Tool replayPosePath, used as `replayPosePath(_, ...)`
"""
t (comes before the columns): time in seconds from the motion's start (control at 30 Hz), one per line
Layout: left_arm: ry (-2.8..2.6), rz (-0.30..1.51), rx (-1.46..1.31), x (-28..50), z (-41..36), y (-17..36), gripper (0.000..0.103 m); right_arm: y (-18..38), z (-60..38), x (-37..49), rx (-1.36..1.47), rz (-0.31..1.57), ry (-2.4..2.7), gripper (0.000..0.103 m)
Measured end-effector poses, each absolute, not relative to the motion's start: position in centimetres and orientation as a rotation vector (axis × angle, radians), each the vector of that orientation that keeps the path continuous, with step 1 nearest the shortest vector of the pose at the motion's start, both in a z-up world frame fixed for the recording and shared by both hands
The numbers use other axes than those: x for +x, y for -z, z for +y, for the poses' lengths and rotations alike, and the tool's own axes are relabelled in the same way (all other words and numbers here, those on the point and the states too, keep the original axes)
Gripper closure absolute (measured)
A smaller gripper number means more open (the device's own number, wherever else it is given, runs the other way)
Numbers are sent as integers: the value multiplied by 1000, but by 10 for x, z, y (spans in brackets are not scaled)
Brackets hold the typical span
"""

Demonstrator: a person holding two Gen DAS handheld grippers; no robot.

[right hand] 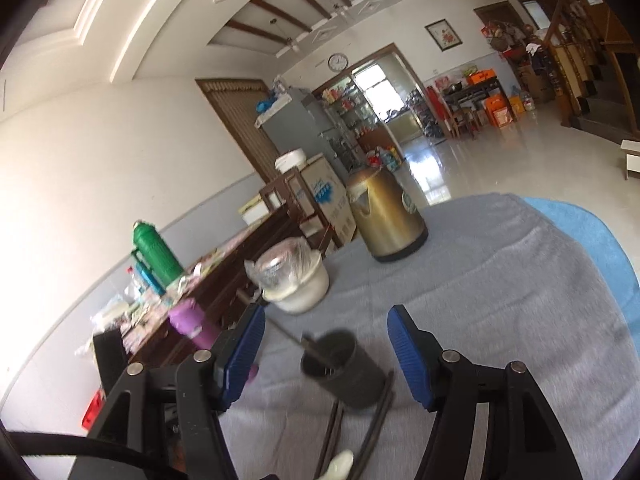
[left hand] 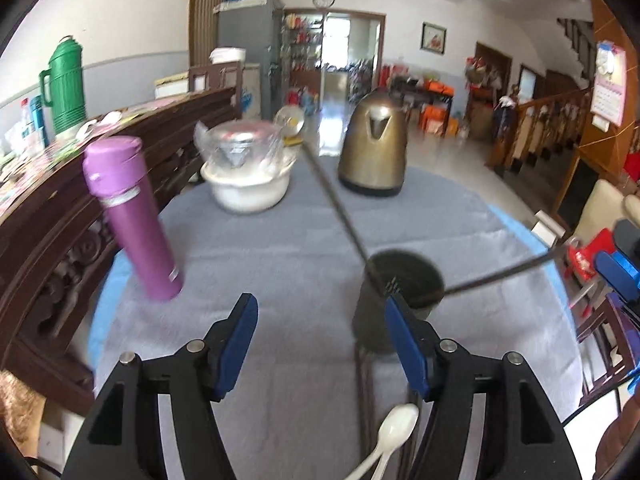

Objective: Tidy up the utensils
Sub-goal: 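Lower the chopstick into the dark green cup and open the right gripper, then move the right gripper down to another chopstick beside the cup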

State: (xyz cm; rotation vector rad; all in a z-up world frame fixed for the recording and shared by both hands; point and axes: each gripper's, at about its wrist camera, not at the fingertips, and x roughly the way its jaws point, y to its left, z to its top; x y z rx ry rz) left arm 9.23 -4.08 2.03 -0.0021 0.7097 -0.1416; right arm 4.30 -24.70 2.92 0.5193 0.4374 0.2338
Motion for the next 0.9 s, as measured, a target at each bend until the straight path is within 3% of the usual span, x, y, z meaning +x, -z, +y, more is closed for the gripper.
replayPosePath(0.17, 102, 776, 41, 75, -37, -10, 36, -19, -235, 22, 461, 499, -254, 38)
replayPosePath(0.37, 104, 878, 105, 55, -42, 15, 35, 8, -229, 18, 440, 615, -250, 52)
replayPosePath(0.9, 181, 1034, 211, 51, -76, 62, 35, 82, -236, 53, 537, 854, -167, 54)
